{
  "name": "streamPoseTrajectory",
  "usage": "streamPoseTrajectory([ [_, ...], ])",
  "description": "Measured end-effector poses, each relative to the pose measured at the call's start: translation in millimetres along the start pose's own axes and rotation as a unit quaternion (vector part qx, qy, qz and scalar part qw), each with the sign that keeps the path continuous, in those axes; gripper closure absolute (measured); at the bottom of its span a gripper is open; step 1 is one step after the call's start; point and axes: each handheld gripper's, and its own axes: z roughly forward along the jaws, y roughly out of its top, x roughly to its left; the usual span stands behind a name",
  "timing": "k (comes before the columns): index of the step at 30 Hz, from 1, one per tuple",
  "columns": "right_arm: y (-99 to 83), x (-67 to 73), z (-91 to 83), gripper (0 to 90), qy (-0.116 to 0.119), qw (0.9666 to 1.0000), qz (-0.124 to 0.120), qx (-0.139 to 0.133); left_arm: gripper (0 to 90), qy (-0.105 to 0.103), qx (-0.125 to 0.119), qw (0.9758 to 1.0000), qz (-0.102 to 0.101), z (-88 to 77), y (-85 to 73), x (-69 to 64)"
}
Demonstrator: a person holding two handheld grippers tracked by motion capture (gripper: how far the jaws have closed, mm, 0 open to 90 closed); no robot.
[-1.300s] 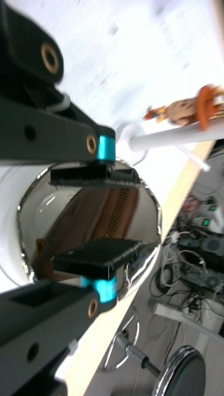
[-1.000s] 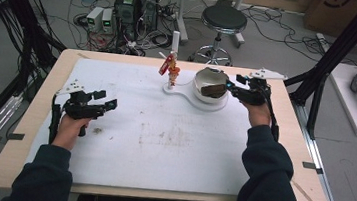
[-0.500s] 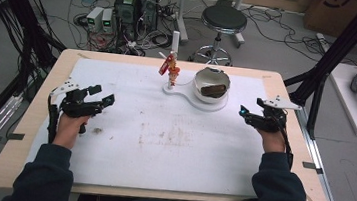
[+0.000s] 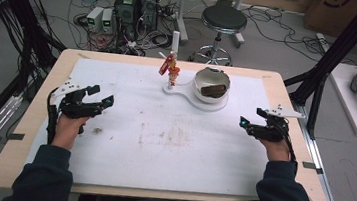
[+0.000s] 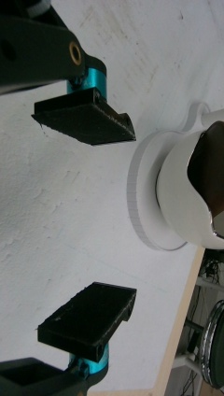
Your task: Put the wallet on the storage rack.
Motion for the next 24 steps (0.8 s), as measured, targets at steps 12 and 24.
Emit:
streamPoseTrajectory([
  [12,-6.3,4.1,-0.6,21.7,-0.009,1.0,0.001,0.001,19.9,-0.003,0.003,1.0,-0.006,3.3,-1.9,1.4],
  [24,-6.3,1.6,-1.8,21.7,-0.014,0.9999,0.008,-0.002,19.9,-0.012,0.005,0.9999,-0.01,5.6,-3.5,2.2],
])
